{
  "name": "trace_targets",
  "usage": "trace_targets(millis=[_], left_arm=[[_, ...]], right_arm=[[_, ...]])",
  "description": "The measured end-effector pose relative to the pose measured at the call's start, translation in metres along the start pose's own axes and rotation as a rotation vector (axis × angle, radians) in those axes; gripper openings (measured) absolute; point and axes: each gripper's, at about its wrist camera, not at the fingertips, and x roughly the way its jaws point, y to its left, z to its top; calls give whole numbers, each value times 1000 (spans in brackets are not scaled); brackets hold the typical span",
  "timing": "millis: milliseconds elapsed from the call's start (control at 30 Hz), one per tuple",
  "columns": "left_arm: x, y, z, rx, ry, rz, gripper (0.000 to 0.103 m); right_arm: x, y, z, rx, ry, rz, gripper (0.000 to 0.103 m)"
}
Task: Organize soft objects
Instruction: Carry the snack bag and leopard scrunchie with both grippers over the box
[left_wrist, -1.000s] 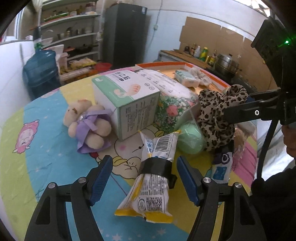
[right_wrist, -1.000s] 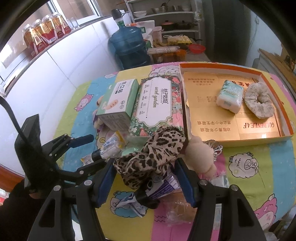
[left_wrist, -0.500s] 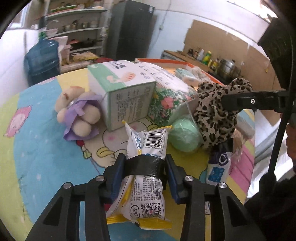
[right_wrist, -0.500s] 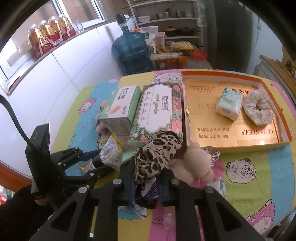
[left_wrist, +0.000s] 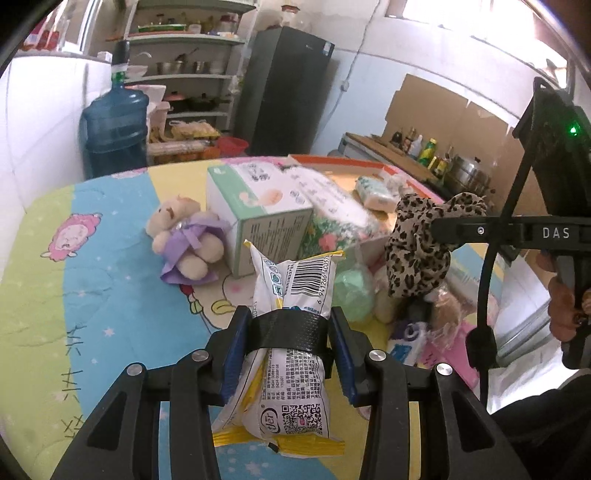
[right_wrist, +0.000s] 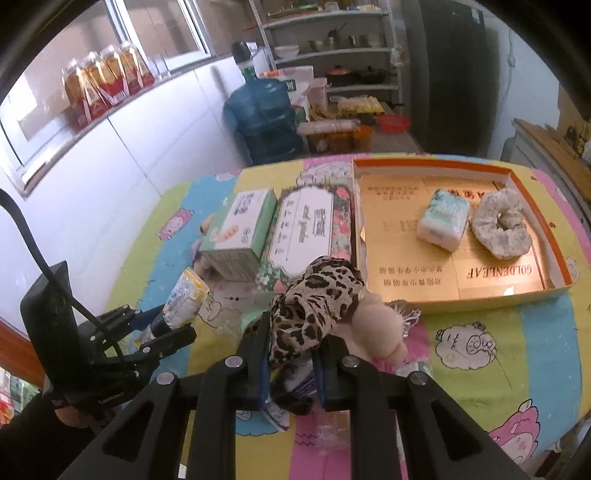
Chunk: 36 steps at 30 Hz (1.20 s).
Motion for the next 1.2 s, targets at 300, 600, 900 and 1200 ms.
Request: trace_targets(millis=[300, 600, 900, 1200], left_arm=[[-21, -22, 24, -2, -70, 6, 44], [-25, -55, 55, 18, -101, 7, 44], [-5, -95, 85, 32, -90, 10, 44], [28, -135, 111, 25, -69, 2, 44]], right_arm=[[-36, -14, 7, 45, -112, 66, 20], [-69, -48, 13, 114, -201, 55, 20], [-94, -85, 13, 149, -261, 6, 20], [-110, -134, 17, 213, -303, 2, 20]])
